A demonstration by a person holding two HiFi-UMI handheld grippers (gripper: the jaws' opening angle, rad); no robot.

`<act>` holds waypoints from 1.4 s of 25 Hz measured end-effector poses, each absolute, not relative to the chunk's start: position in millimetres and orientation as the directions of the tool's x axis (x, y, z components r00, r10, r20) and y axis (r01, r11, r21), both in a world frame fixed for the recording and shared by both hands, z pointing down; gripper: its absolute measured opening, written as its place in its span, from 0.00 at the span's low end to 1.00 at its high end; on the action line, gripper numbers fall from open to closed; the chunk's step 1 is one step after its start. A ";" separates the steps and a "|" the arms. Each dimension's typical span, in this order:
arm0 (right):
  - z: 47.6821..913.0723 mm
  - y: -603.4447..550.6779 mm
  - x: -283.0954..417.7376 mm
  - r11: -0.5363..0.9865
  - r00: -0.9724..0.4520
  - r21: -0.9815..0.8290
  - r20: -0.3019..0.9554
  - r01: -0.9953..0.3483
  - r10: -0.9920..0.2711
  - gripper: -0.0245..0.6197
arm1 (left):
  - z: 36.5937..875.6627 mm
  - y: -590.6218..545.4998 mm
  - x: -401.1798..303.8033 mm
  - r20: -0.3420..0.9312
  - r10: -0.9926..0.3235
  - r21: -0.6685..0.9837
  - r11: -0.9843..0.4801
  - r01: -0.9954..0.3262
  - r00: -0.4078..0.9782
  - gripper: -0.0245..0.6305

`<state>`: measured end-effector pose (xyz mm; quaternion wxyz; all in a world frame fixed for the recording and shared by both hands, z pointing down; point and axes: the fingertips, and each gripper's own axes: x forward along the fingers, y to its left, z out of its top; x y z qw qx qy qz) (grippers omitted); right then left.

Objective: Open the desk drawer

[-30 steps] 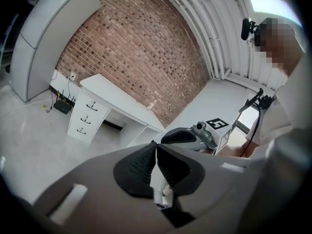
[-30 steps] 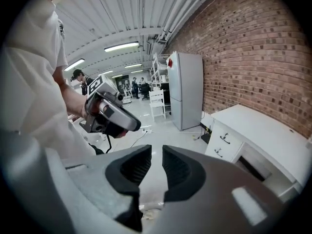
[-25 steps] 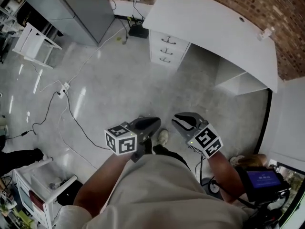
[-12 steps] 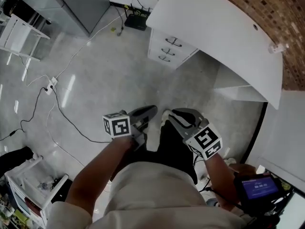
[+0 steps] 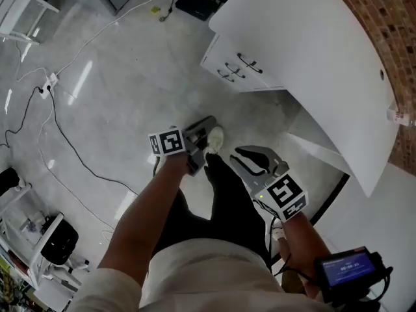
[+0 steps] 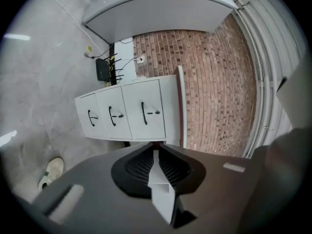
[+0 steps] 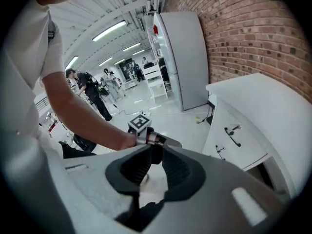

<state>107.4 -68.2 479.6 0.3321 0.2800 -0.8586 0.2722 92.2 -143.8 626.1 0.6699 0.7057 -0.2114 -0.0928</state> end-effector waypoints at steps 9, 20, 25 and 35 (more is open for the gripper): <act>603.4 -128.0 160.8 0.712 -0.630 -0.329 0.750 -0.620 -0.202 0.14 | 798.6 -237.9 178.5 0.181 -0.451 0.982 0.040 -0.183 0.874 0.11; 632.1 -162.6 153.1 0.705 -0.577 -0.342 0.808 -0.621 -0.117 0.14 | 832.2 -309.5 209.4 0.137 -0.471 0.990 0.043 -0.133 0.871 0.12; 640.6 -164.2 160.0 0.695 -0.563 -0.341 0.819 -0.633 -0.111 0.14 | 846.0 -321.9 226.6 0.134 -0.479 0.991 0.071 -0.115 0.867 0.14; 690.9 -145.5 180.8 0.656 -0.557 -0.366 0.825 -0.660 -0.100 0.14 | 883.9 -337.1 245.3 0.108 -0.499 0.994 0.080 -0.078 0.860 0.07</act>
